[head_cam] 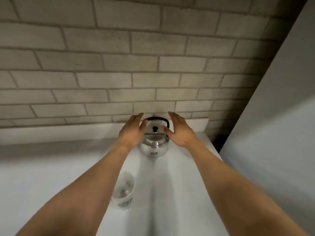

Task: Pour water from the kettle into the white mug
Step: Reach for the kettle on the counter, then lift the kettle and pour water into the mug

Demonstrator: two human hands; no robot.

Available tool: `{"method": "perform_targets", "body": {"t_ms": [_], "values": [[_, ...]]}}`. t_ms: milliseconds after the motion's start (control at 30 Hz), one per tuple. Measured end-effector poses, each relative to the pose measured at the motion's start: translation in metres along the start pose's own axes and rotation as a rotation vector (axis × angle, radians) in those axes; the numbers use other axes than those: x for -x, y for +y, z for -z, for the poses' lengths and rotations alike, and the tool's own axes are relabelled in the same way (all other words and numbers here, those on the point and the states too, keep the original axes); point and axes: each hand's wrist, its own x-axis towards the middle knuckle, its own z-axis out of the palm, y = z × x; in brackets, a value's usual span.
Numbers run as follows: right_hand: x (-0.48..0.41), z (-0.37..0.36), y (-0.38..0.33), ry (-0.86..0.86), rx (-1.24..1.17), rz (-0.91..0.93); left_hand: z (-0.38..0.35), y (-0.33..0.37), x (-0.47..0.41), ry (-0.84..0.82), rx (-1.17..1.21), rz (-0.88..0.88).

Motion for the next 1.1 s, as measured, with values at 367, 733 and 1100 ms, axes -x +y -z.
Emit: {"method": "perform_targets", "body": {"t_ms": [367, 733, 1100], "values": [[-0.071, -0.046, 0.033, -0.128, -0.192, 0.164, -0.052, -0.020, -0.048, -0.094, -0.050, 0.106], [-0.056, -0.020, 0.024, -0.118, -0.209, 0.287, -0.033, 0.004, -0.014, -0.032, -0.101, -0.011], [0.034, 0.027, -0.007, 0.169, -0.060, 0.346, -0.005, 0.055, 0.089, 0.144, 0.001, -0.147]]}}
